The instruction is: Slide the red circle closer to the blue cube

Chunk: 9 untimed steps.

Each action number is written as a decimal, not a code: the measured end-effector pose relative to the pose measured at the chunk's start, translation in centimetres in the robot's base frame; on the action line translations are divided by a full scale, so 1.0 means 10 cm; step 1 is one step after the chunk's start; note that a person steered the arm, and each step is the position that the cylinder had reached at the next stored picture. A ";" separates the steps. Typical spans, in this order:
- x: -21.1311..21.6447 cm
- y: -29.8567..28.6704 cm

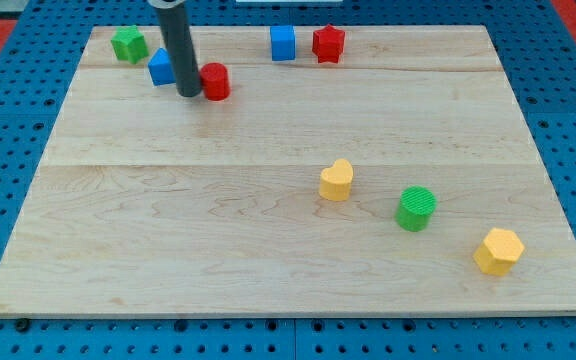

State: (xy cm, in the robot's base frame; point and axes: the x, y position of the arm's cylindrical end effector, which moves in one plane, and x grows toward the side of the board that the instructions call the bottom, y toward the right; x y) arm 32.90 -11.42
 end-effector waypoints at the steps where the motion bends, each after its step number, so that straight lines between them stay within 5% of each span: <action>1: 0.15 0.04; 8: -0.71 0.44; 9: -0.28 0.32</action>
